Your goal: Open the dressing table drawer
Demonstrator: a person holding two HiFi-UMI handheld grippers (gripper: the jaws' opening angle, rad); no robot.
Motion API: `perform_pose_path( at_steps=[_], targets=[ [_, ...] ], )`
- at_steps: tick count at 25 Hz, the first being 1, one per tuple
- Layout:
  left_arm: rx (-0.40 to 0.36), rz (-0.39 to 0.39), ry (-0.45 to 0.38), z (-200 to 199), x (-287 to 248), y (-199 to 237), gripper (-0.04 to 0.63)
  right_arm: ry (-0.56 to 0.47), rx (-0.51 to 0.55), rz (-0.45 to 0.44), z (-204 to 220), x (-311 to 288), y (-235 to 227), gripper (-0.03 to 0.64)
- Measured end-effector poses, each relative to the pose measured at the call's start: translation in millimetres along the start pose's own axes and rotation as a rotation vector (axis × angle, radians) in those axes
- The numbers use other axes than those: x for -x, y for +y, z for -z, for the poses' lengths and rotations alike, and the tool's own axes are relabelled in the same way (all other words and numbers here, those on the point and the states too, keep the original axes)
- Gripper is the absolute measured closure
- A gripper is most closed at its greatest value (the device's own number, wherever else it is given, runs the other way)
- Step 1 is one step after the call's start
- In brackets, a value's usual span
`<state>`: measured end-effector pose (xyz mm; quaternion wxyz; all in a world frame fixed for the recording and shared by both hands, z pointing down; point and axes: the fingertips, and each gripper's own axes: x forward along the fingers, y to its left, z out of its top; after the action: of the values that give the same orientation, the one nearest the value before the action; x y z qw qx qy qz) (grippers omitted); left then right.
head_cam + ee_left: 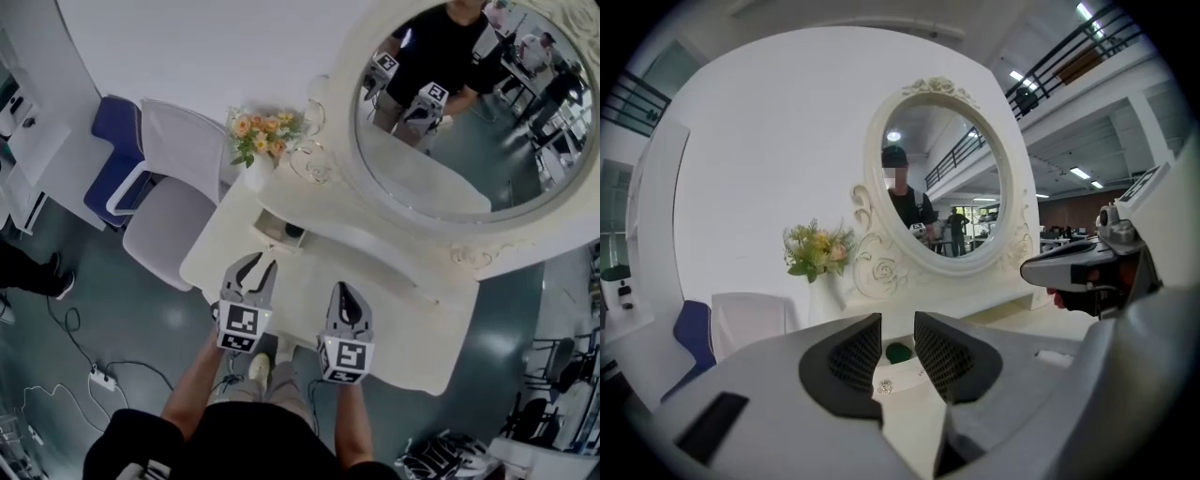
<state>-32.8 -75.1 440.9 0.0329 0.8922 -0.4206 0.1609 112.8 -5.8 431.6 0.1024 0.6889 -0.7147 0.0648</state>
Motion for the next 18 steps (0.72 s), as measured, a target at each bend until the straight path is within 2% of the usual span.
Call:
perform_pose_path(
  at_steps=[9,18],
  targets=[
    [-0.024,0.013,-0.067,-42.5,60.1,-13.4,0.52,-0.056,0.024,0.021,-41.9,50.9,12.8,0.62],
    [-0.051,0.031,-0.109,-60.6,116.3,-25.9,0.565,-0.127,0.031,0.017,-63.8,91.3,37.4,0.62]
  ],
)
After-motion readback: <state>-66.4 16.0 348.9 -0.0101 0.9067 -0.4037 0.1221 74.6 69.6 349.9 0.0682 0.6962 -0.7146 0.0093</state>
